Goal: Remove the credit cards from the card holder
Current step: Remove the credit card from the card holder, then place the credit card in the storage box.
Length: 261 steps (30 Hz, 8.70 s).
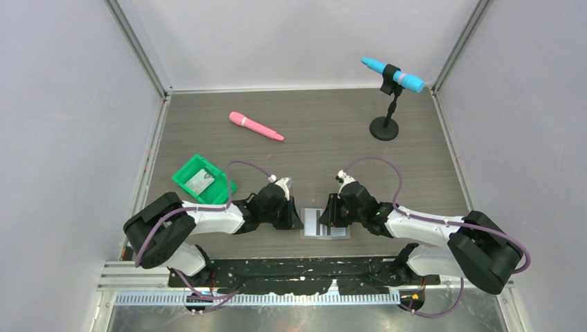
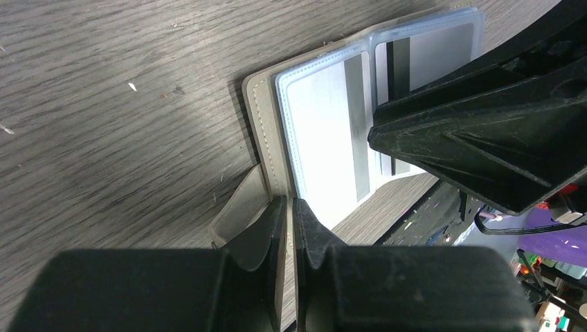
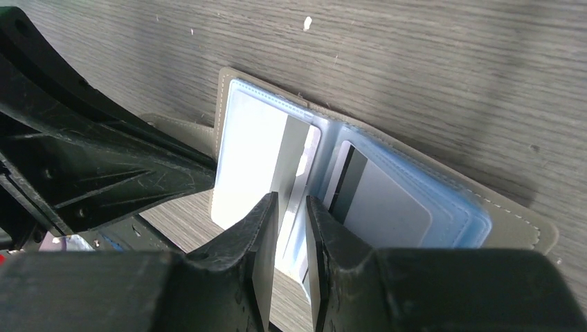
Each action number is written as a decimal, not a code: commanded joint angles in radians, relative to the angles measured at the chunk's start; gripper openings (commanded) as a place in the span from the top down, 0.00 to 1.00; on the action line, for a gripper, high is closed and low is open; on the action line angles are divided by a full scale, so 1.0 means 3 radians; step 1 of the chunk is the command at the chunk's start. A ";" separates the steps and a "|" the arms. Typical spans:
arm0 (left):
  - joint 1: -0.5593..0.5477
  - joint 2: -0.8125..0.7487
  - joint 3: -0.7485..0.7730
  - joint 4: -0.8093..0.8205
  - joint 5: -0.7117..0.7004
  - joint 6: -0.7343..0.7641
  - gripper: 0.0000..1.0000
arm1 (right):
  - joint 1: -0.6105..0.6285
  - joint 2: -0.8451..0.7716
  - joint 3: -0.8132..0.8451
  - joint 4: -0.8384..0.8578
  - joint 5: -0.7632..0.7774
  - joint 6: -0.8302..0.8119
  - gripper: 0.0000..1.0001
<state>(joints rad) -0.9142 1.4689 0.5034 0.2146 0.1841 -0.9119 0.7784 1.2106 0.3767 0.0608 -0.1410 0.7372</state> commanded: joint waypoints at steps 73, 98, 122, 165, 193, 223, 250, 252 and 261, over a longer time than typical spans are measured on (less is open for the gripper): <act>-0.0066 0.0165 -0.0004 0.0036 -0.0157 -0.0013 0.96 | -0.0657 -0.0723 -0.0353 0.0084 -0.0704 0.0127 0.95; -0.0190 -0.0600 0.0263 -0.0468 -0.0574 0.0704 0.60 | -0.0777 -0.1395 0.0343 -0.1418 -0.0269 0.0390 0.95; -0.0200 0.0105 0.0306 -0.0113 -0.0326 0.0440 0.89 | -0.0764 -0.0504 -0.0141 -0.0411 -0.0433 0.0061 0.52; -0.0200 0.0042 0.0221 -0.0226 -0.0376 0.0375 0.92 | -0.0727 -0.0828 -0.0107 -0.0743 -0.0115 0.0288 0.95; -0.1099 -0.0811 0.0756 -0.0548 -0.1574 0.2037 0.46 | -0.0764 -0.1121 0.1112 -0.1921 0.0038 0.1465 0.95; -0.1378 -0.0489 0.1071 -0.0668 -0.2331 0.2364 1.00 | -0.0791 -0.1300 0.0694 -0.1403 -0.0323 0.1664 0.95; 0.0690 -0.1659 0.0805 -0.1775 -0.0679 0.1121 1.00 | -0.0831 -0.2106 0.0530 -0.0876 -0.0306 0.0236 0.24; 0.1062 -0.1821 0.0800 -0.1913 -0.0435 0.1038 1.00 | -0.0832 -0.2079 0.0500 -0.0863 -0.0351 0.0223 0.19; 0.2667 -0.2232 0.1044 -0.2820 -0.0096 0.0990 1.00 | -0.0831 -0.2021 0.0361 -0.0736 -0.0515 0.0232 0.01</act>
<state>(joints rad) -0.2562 0.8291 0.7563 -0.4747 0.0834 -0.6041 0.5323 0.6029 0.4915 -0.2272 -0.2649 0.8272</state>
